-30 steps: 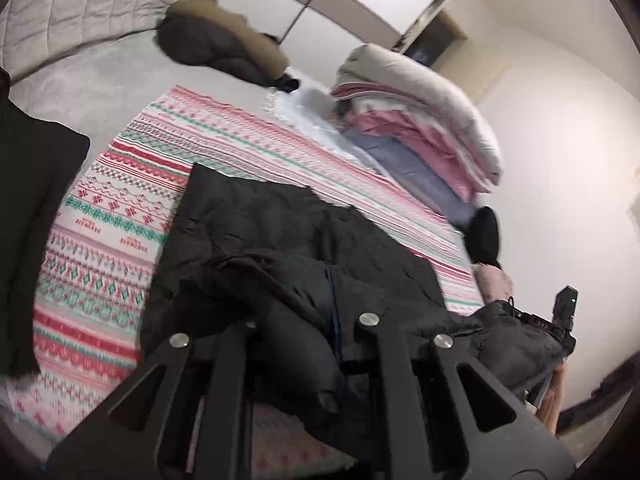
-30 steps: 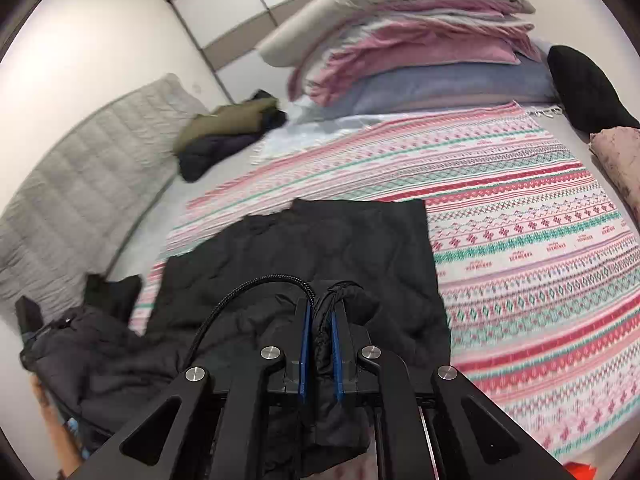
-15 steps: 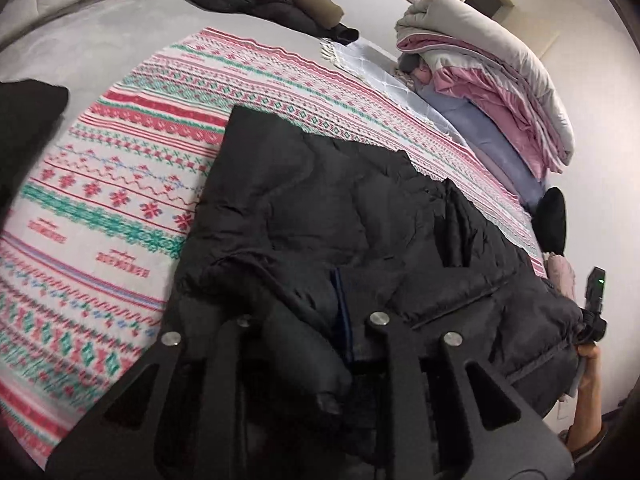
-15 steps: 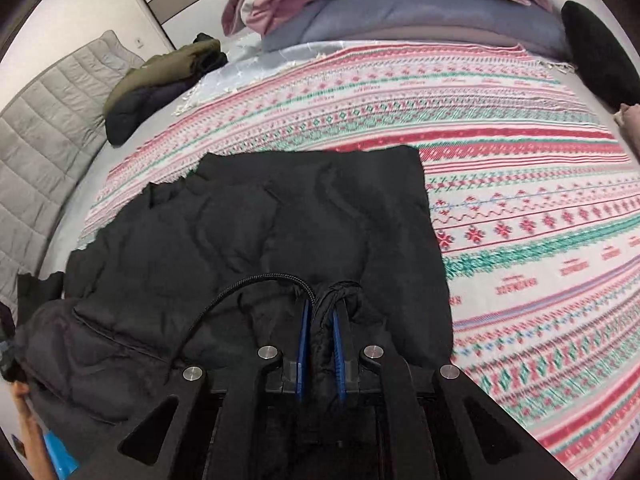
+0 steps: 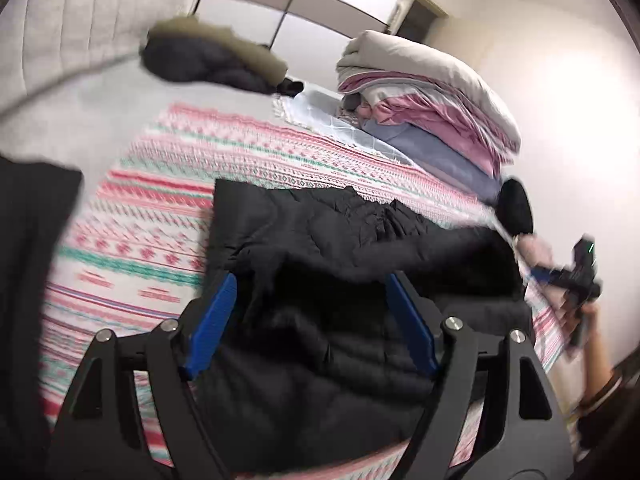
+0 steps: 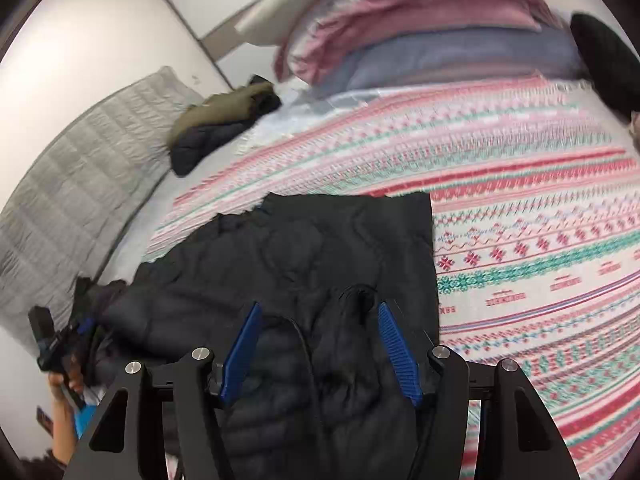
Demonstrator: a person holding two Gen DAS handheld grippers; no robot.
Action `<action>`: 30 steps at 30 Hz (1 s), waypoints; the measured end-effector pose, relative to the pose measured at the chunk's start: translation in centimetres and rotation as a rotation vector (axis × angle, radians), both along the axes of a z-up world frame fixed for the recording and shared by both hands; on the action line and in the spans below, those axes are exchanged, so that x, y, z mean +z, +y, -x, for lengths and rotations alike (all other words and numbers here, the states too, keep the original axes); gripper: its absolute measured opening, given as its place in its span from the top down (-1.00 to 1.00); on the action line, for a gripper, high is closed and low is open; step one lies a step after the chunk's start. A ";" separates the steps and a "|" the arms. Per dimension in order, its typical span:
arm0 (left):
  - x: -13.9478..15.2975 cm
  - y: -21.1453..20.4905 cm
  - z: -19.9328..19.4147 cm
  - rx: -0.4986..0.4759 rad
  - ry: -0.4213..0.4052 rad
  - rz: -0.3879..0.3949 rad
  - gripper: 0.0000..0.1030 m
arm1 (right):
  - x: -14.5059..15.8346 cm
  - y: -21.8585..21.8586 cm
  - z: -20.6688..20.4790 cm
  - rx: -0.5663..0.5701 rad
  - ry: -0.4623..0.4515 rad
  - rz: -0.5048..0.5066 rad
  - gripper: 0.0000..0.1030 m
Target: Fold large clothes
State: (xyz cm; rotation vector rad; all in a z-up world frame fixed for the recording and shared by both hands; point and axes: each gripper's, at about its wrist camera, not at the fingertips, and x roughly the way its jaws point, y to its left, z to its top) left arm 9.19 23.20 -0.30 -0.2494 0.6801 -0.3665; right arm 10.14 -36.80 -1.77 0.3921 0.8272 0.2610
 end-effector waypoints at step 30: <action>0.5 -2.9 -8.0 0.143 0.057 -0.054 -0.53 | 4.7 8.9 -6.5 -0.030 -0.077 0.120 -0.21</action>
